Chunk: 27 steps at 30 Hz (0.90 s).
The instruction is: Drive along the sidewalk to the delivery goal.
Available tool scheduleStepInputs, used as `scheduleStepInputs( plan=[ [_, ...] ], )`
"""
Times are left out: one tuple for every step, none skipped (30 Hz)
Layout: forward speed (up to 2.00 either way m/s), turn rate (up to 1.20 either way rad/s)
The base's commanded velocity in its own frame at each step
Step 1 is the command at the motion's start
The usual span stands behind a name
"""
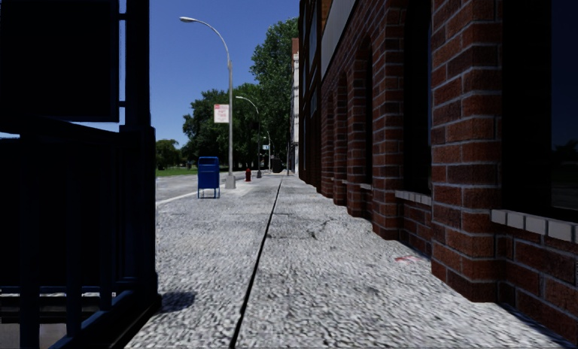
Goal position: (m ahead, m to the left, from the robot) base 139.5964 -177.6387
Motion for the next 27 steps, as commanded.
scheduleStepInputs(
  plan=[
    [2.00, 0.00],
    [2.00, 0.00],
    [2.00, 0.00],
    [2.00, 0.00],
    [2.00, 0.00],
    [2.00, 0.00],
    [2.00, 0.00],
    [2.00, 0.00],
    [2.00, 0.00],
    [2.00, 0.00],
    [2.00, 0.00],
    [2.00, 0.00],
    [2.00, 0.00],
    [2.00, 0.00],
    [2.00, 0.00],
    [2.00, 0.00],
    [2.00, 0.00],
    [2.00, 0.00],
    [2.00, 0.00],
    [2.00, 0.00],
    [2.00, 0.00],
    [2.00, 0.00],
    [2.00, 0.00],
    [2.00, 0.00],
    [2.00, 0.00],
    [2.00, 0.00],
    [2.00, 0.00]
  ],
)
